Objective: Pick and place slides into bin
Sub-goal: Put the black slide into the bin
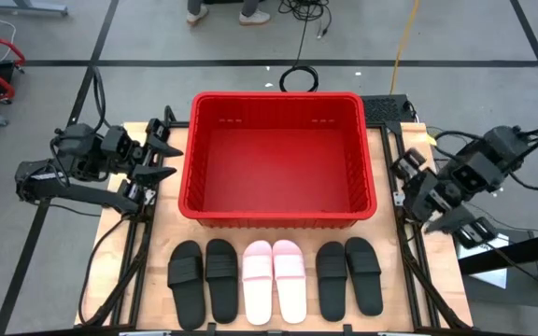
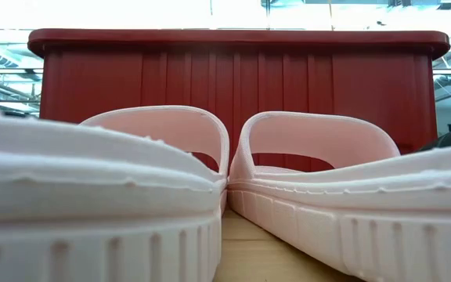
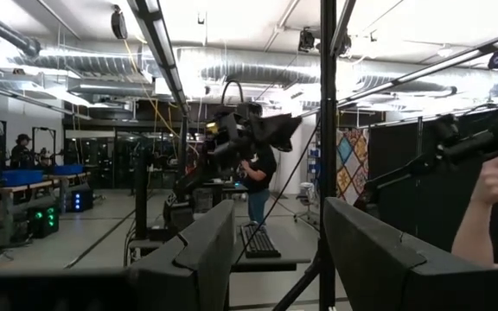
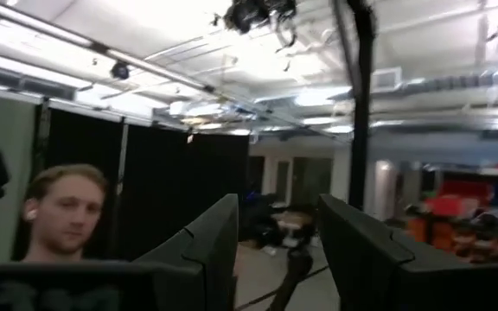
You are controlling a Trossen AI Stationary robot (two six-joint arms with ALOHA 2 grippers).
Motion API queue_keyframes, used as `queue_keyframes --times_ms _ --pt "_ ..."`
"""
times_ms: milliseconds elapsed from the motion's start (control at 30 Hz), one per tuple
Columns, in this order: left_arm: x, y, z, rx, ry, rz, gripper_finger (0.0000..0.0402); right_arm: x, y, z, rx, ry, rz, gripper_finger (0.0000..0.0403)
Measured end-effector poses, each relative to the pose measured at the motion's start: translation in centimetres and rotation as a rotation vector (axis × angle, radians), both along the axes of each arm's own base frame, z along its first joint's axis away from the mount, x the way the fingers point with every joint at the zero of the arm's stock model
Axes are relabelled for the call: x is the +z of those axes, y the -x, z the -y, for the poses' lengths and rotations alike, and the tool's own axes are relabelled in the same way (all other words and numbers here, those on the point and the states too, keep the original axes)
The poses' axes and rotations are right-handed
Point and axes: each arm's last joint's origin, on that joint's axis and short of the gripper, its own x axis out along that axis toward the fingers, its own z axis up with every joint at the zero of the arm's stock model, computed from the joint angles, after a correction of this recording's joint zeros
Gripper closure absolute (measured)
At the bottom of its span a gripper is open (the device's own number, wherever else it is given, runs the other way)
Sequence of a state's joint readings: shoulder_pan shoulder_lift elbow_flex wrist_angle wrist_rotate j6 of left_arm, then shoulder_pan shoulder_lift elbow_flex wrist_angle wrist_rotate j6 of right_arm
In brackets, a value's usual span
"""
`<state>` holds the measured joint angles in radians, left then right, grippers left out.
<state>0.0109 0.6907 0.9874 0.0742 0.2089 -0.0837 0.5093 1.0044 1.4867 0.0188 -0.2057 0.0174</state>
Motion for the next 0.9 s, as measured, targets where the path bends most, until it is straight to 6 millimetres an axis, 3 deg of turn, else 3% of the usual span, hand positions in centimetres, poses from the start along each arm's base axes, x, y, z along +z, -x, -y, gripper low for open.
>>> queue_keyframes --times_ms 433,667,900 --pt "0.0 0.0 0.0 0.0 0.0 -0.005 0.0215 -3.0 -1.5 -5.4 -0.131 0.089 -0.303 0.0252" --pt "0.0 0.0 0.0 0.001 0.0 -0.005 0.0215 -4.4 -0.9 -7.8 -0.227 0.07 -0.446 0.0252" --pt "-0.1 0.0 0.0 0.0 0.001 -0.006 0.0215 -6.2 -0.1 -8.8 -0.29 0.067 -0.617 0.0252"
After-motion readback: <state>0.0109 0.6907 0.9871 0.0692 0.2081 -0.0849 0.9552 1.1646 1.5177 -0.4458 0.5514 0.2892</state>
